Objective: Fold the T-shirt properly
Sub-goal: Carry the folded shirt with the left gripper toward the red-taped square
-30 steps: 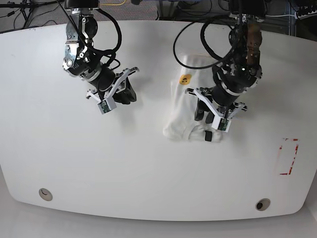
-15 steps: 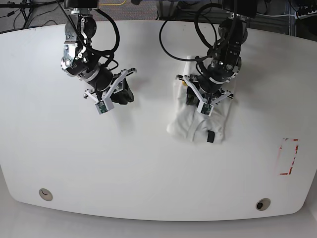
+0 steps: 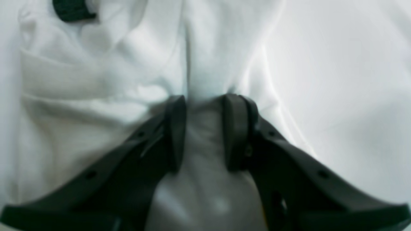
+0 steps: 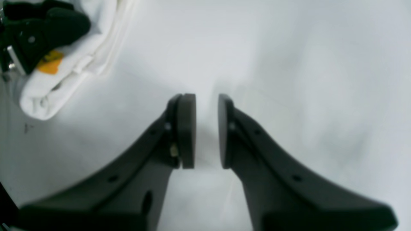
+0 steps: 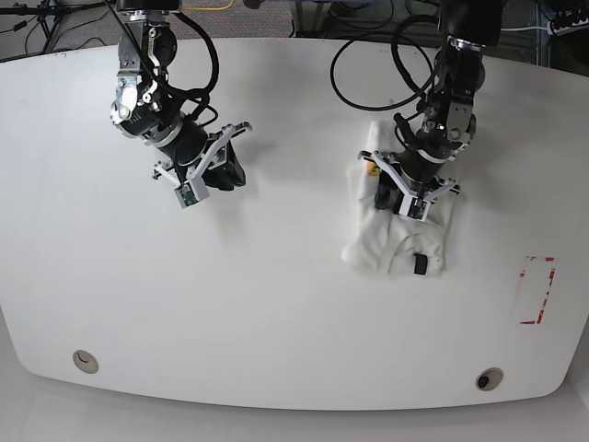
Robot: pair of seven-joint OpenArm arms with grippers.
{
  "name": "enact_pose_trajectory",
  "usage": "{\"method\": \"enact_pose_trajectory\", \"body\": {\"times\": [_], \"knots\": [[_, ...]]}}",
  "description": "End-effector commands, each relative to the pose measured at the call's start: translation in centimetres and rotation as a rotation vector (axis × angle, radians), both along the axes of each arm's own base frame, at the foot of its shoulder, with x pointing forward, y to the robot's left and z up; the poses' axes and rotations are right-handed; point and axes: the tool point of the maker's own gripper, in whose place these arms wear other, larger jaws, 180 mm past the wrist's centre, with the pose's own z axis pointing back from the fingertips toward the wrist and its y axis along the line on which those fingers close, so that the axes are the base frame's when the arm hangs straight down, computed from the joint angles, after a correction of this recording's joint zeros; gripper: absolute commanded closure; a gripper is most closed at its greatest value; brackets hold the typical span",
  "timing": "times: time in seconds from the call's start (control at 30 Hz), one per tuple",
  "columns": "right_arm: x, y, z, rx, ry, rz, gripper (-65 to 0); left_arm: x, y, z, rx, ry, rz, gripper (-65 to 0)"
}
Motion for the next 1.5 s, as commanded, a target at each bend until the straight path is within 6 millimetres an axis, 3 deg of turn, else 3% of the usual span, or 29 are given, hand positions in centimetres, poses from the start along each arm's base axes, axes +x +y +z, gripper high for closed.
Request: {"method": "enact_pose_trajectory", "body": {"times": [0.0, 0.23, 0.53, 0.7, 0.9, 1.3, 1.47], "knots": [[0.9, 0.1, 2.0, 0.015, -0.074, 0.004, -10.9, -4.3, 4.8, -4.2, 0.191, 0.217, 0.011, -17.8], [1.0, 0.2, 2.4, 0.013, -0.084, 0.006, -10.9, -5.9, 10.6, -3.0, 0.266, 0.23, -0.003, -17.8], [1.0, 0.3, 3.0, 0.012, -0.102, 0.011, -10.9, -7.2, 21.3, -0.8, 0.374, 0.281, 0.028, -17.8], [1.0, 0.3, 3.0, 0.012, -0.102, 0.011, -10.9, -8.2, 25.3, -0.2, 0.399, 0.319, 0.064, -17.8], [1.0, 0.5, 3.0, 0.013, -0.102, 0.017, -10.9, -9.4, 28.1, -0.2, 0.417, 0.371, 0.068, -17.8], [-0.2, 0.9, 2.6, 0.003, -0.096, 0.063, -10.9, -10.0, 30.9, 0.5, 0.414, 0.36, 0.097, -17.8], [-1.1, 1.1, 2.4, -0.006, -0.093, 0.087, -10.9, -8.7, 31.9, 2.0, 0.436, 0.33, 0.095, -17.8]]}}
